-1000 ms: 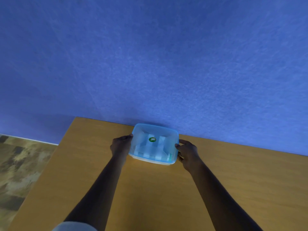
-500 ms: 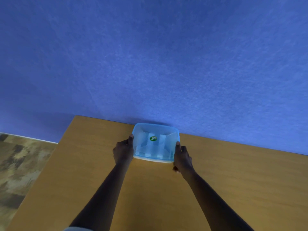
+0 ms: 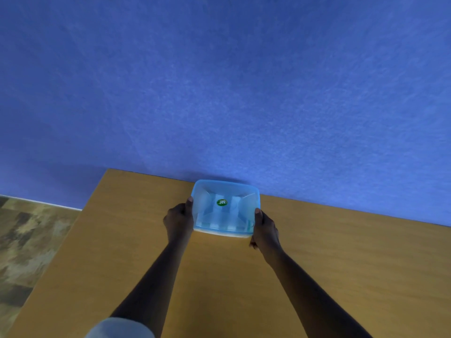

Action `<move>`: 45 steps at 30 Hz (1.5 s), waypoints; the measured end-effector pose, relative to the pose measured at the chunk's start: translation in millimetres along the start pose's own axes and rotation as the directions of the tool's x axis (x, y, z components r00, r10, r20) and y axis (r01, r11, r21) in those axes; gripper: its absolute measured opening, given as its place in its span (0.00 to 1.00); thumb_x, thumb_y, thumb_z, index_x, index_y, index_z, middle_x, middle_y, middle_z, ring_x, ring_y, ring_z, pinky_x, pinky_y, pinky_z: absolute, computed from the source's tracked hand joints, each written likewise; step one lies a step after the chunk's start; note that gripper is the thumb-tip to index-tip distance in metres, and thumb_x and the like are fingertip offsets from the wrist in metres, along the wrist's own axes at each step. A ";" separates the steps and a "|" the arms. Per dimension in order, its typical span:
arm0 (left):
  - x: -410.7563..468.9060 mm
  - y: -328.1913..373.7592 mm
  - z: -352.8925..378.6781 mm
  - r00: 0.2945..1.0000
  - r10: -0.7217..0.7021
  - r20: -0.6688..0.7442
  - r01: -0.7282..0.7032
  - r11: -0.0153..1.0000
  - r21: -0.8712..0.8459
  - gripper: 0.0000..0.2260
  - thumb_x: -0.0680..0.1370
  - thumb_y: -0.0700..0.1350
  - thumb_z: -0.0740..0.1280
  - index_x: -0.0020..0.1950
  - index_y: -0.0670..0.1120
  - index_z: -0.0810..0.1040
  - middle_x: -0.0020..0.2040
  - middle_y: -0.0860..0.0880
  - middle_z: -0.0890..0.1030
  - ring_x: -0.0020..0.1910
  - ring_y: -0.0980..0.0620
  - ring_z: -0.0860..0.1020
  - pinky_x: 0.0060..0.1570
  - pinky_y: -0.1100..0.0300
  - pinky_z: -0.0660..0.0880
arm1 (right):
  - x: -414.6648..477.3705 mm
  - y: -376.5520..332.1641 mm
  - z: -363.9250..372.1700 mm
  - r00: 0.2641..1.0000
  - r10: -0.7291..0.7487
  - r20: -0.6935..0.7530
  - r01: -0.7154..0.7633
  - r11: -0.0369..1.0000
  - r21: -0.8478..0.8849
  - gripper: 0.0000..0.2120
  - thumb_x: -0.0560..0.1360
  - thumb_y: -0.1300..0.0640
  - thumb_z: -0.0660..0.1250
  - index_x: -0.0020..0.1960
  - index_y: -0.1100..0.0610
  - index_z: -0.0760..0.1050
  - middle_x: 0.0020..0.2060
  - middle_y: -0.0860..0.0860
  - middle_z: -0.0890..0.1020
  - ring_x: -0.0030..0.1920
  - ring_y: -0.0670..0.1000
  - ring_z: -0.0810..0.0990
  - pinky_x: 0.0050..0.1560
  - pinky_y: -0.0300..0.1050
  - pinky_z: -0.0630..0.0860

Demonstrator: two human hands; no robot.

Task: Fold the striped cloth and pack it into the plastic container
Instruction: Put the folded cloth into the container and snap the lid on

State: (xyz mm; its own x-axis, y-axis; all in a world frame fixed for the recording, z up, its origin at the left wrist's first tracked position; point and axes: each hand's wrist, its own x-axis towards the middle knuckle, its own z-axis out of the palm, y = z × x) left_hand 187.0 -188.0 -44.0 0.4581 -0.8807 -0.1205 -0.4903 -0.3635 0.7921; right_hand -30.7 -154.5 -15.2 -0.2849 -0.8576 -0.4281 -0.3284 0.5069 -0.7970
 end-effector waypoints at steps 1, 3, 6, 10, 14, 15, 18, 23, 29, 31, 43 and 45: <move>-0.1 -0.5 0.3 1.000 0.023 -0.017 -0.023 1.000 0.011 0.26 0.82 0.56 0.61 0.31 0.40 0.74 0.26 0.44 0.77 0.31 0.41 0.77 0.34 0.52 0.72 | -1.1 0.2 0.7 1.000 -0.001 -0.005 0.001 1.000 0.014 0.19 0.83 0.43 0.52 0.53 0.49 0.78 0.35 0.56 0.79 0.32 0.57 0.79 0.20 0.37 0.71; 0.4 -0.6 1.3 0.997 0.067 -0.044 -0.065 0.997 0.041 0.23 0.82 0.53 0.63 0.30 0.42 0.72 0.27 0.43 0.76 0.31 0.42 0.73 0.34 0.55 0.64 | -2.9 0.5 2.4 1.000 -0.009 -0.022 0.009 0.999 0.033 0.18 0.83 0.43 0.52 0.52 0.49 0.79 0.36 0.55 0.79 0.35 0.57 0.79 0.21 0.38 0.72; 0.6 -2.1 4.4 0.992 0.108 -0.069 -0.104 0.993 0.053 0.21 0.82 0.50 0.64 0.30 0.44 0.71 0.29 0.40 0.77 0.31 0.44 0.71 0.35 0.57 0.62 | -4.1 1.0 5.2 0.997 -0.027 -0.069 0.029 0.999 0.025 0.17 0.83 0.45 0.53 0.48 0.48 0.78 0.34 0.54 0.78 0.35 0.59 0.79 0.21 0.38 0.73; 1.8 -7.1 6.1 0.987 0.126 -0.098 -0.122 0.992 0.041 0.20 0.82 0.48 0.65 0.31 0.44 0.71 0.28 0.42 0.76 0.31 0.45 0.71 0.35 0.57 0.62 | -2.6 5.5 8.4 0.993 -0.057 -0.101 0.059 0.998 0.011 0.18 0.84 0.46 0.53 0.46 0.52 0.78 0.32 0.56 0.77 0.32 0.58 0.78 0.22 0.41 0.75; -0.6 -8.1 8.5 0.984 0.139 -0.115 -0.136 0.990 0.027 0.19 0.82 0.48 0.65 0.31 0.45 0.70 0.27 0.49 0.72 0.30 0.47 0.70 0.35 0.58 0.61 | 0.9 12.6 10.6 0.988 -0.078 -0.134 0.079 0.997 0.004 0.20 0.83 0.43 0.52 0.49 0.51 0.79 0.31 0.54 0.77 0.30 0.57 0.78 0.21 0.44 0.76; -1.7 -8.2 8.6 0.982 0.140 -0.123 -0.139 0.990 0.021 0.19 0.82 0.48 0.65 0.32 0.46 0.69 0.28 0.50 0.71 0.30 0.48 0.70 0.35 0.59 0.60 | 1.0 14.5 12.7 0.987 -0.077 -0.138 0.077 0.997 -0.007 0.21 0.83 0.42 0.51 0.49 0.50 0.79 0.32 0.54 0.77 0.29 0.58 0.79 0.21 0.45 0.76; -2.8 -6.8 10.1 0.983 0.134 -0.127 -0.134 0.991 0.011 0.18 0.82 0.49 0.65 0.33 0.47 0.69 0.29 0.50 0.72 0.32 0.48 0.71 0.35 0.58 0.61 | 1.9 17.2 20.1 0.988 -0.047 -0.150 0.044 0.999 -0.021 0.24 0.83 0.39 0.47 0.54 0.49 0.78 0.38 0.58 0.82 0.34 0.64 0.82 0.30 0.52 0.81; -4.2 -6.5 10.9 0.988 0.110 -0.109 -0.113 0.993 -0.023 0.17 0.82 0.50 0.64 0.35 0.46 0.70 0.30 0.49 0.73 0.33 0.47 0.72 0.36 0.58 0.63 | 1.8 18.6 31.4 0.963 -0.044 -0.266 0.037 0.999 -0.032 0.25 0.85 0.44 0.48 0.58 0.57 0.79 0.52 0.64 0.84 0.54 0.70 0.79 0.51 0.53 0.76; -5.4 -6.4 10.3 0.989 0.100 -0.106 -0.104 0.994 -0.037 0.18 0.82 0.51 0.63 0.34 0.46 0.71 0.29 0.51 0.72 0.31 0.49 0.72 0.34 0.58 0.62 | -0.3 21.3 40.6 0.922 -0.029 -0.385 0.023 1.000 -0.020 0.24 0.85 0.49 0.49 0.56 0.62 0.80 0.51 0.66 0.83 0.54 0.71 0.77 0.48 0.55 0.70; -5.1 -6.6 10.7 0.988 0.109 -0.111 -0.113 0.993 -0.033 0.18 0.82 0.52 0.63 0.34 0.46 0.71 0.28 0.52 0.71 0.30 0.51 0.70 0.33 0.59 0.61 | 0.2 24.6 41.7 0.916 -0.064 -0.396 0.052 0.998 -0.040 0.23 0.85 0.50 0.50 0.53 0.62 0.80 0.48 0.66 0.83 0.51 0.71 0.78 0.46 0.55 0.70; 3.8 -7.2 7.5 0.965 0.261 -0.012 -0.259 0.964 0.066 0.15 0.84 0.46 0.59 0.68 0.45 0.78 0.50 0.38 0.84 0.50 0.40 0.81 0.52 0.52 0.76 | 14.8 19.3 17.5 0.941 -0.229 -0.248 0.135 0.929 -0.344 0.13 0.84 0.52 0.52 0.52 0.58 0.71 0.46 0.66 0.82 0.47 0.69 0.80 0.38 0.52 0.66; 4.1 -7.0 7.4 0.968 0.250 0.014 -0.250 0.965 0.082 0.16 0.84 0.46 0.59 0.70 0.46 0.77 0.50 0.38 0.83 0.51 0.39 0.80 0.53 0.52 0.75 | 29.6 5.8 12.8 0.956 -0.178 -0.234 0.107 0.952 -0.288 0.14 0.84 0.52 0.53 0.53 0.60 0.72 0.51 0.66 0.81 0.53 0.68 0.79 0.42 0.53 0.67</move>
State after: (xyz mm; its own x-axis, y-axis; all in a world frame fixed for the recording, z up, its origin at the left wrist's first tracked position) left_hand 186.8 -191.3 -54.5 0.3106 -0.9478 0.0725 -0.6481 -0.1553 0.7455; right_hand -29.5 -178.1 -37.9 -0.4245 -0.8897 -0.1677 -0.6021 0.4158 -0.6816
